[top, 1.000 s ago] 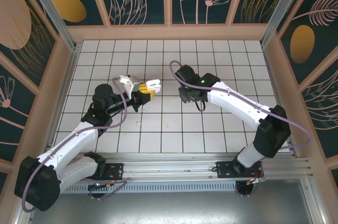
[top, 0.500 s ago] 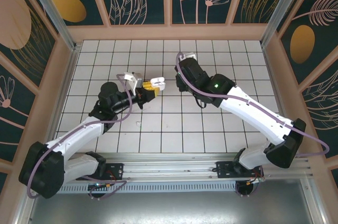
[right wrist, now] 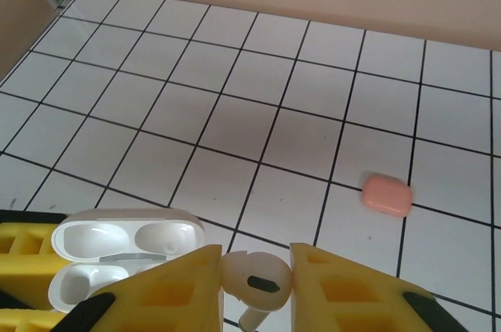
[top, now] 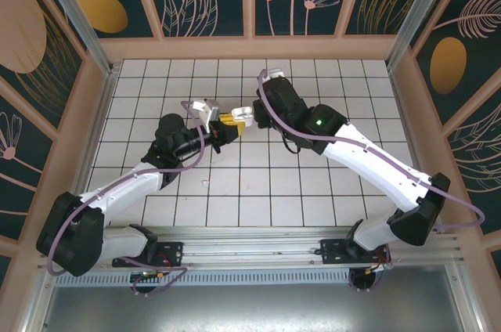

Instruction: Insert the wireless bluetooth earbuds into the charging case

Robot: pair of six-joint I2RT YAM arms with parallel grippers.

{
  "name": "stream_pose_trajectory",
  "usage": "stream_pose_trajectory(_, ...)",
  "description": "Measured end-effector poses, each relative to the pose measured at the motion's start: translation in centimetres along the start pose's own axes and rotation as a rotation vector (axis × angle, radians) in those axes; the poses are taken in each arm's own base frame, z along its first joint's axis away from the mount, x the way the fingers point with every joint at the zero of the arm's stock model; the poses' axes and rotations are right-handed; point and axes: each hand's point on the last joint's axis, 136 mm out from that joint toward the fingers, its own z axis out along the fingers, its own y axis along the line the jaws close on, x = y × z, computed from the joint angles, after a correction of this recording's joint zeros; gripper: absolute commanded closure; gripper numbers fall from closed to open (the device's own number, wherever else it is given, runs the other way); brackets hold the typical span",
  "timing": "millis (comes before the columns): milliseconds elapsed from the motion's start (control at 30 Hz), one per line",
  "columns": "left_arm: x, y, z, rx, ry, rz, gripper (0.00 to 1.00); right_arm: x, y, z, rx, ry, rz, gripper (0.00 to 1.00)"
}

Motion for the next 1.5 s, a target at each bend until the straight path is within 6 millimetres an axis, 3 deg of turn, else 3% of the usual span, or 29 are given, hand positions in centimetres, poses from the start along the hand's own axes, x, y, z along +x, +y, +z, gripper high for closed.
stream_pose_trajectory(767, -0.3, -0.4, 1.0, 0.026, -0.008, -0.026, 1.0, 0.9, 1.6, 1.9, -0.045, 0.035, -0.007, 0.76)
stream_pose_trajectory(1500, 0.4, -0.3, 1.0, 0.021, 0.016, -0.053, 1.0, 2.4, 1.6, 3.1, -0.042, 0.064, -0.021, 0.74)
